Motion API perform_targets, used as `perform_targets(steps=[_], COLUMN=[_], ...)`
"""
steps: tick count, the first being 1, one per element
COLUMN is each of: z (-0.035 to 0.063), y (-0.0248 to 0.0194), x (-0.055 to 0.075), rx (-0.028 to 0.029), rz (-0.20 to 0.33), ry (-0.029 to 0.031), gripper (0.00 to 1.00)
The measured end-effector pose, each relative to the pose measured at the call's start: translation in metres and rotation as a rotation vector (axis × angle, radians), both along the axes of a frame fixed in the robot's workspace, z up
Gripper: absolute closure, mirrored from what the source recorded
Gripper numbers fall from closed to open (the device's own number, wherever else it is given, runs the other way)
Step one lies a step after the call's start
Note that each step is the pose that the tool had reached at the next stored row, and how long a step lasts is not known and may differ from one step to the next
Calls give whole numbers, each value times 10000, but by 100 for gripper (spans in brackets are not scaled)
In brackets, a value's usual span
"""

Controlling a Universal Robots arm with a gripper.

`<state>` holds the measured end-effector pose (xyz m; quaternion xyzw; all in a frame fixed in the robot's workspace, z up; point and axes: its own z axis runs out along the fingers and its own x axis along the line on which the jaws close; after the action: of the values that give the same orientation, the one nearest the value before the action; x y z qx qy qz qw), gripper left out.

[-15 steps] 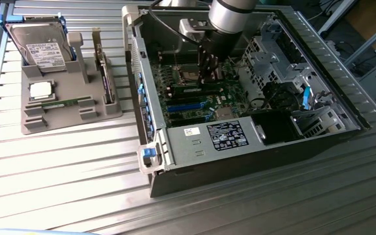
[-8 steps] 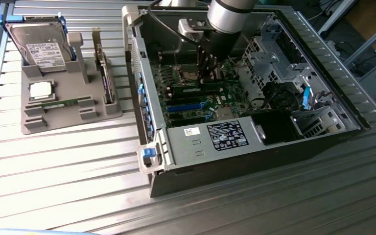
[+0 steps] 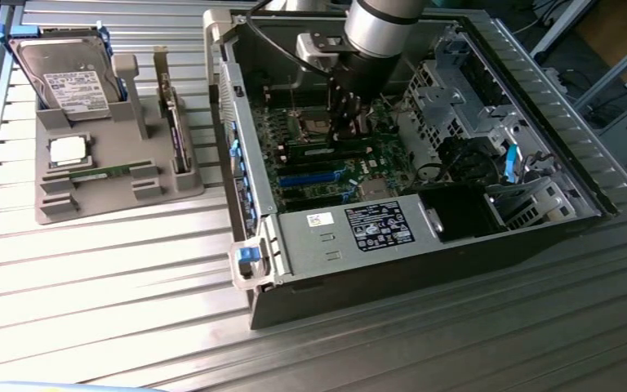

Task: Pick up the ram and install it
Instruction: 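Insert the ram into the slot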

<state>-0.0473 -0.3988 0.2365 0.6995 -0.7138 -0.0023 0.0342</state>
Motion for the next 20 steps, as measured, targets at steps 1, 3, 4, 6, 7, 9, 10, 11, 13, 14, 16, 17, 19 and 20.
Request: perform_targets(steps=[1,3,4,6,7,9,10,11,13,14,16,17,19,20], z=[1,2,2,3,3,3,2,1,1,1,1,0,0,0], y=[0,0,0,0,0,0,-4,-12,-16,-16,-17,-22,-31,-41], x=[0,0,0,0,-1,-1,-1,-3,-36,-39,-41,-42,-41,-42], rx=[-2,-4,-3,11,26,40,49,56,62,63,65,64,64,64], rz=[58,119,125,268,372,372,374,372,372,372,373,368,364,359], ry=[1,1,1,1,0,1,1,0,0,0,-1,0,0,0], gripper=[87,87,87,87,87,87,87,87,87,87,87,87,87,87])
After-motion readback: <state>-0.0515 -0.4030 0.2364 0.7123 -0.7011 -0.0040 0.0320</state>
